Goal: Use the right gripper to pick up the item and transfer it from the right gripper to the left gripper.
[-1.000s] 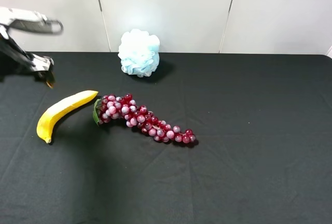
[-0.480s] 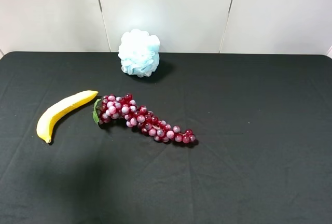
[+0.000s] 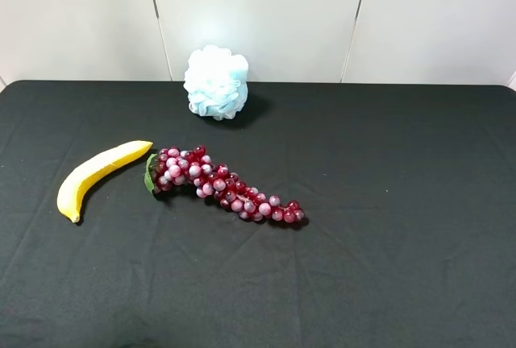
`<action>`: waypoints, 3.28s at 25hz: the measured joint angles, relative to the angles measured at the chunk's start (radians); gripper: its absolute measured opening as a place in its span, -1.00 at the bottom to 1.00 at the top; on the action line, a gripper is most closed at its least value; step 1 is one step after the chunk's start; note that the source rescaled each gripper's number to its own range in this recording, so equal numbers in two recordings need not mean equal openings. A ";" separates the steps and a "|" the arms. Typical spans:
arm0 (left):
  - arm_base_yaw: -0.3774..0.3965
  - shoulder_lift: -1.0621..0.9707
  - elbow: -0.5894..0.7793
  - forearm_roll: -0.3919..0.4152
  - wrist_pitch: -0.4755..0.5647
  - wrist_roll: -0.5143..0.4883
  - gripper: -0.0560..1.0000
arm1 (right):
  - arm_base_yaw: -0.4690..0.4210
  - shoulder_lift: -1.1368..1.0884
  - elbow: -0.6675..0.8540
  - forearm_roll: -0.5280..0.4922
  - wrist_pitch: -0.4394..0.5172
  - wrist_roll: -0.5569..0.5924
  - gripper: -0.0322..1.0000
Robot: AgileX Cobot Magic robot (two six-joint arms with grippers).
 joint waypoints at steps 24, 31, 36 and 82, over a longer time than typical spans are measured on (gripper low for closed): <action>0.000 -0.547 0.267 -0.173 -0.098 0.250 0.93 | 0.000 0.000 0.000 0.000 0.000 0.000 1.00; 0.000 -0.558 0.267 -0.173 -0.099 0.250 0.92 | 0.000 0.000 0.000 0.000 0.000 0.000 1.00; 0.000 -0.558 0.267 -0.173 -0.099 0.250 0.91 | 0.000 0.000 0.000 0.000 0.000 0.000 1.00; 0.116 -0.557 0.267 -0.173 -0.099 0.250 0.89 | -0.195 0.000 0.000 0.011 0.000 0.000 1.00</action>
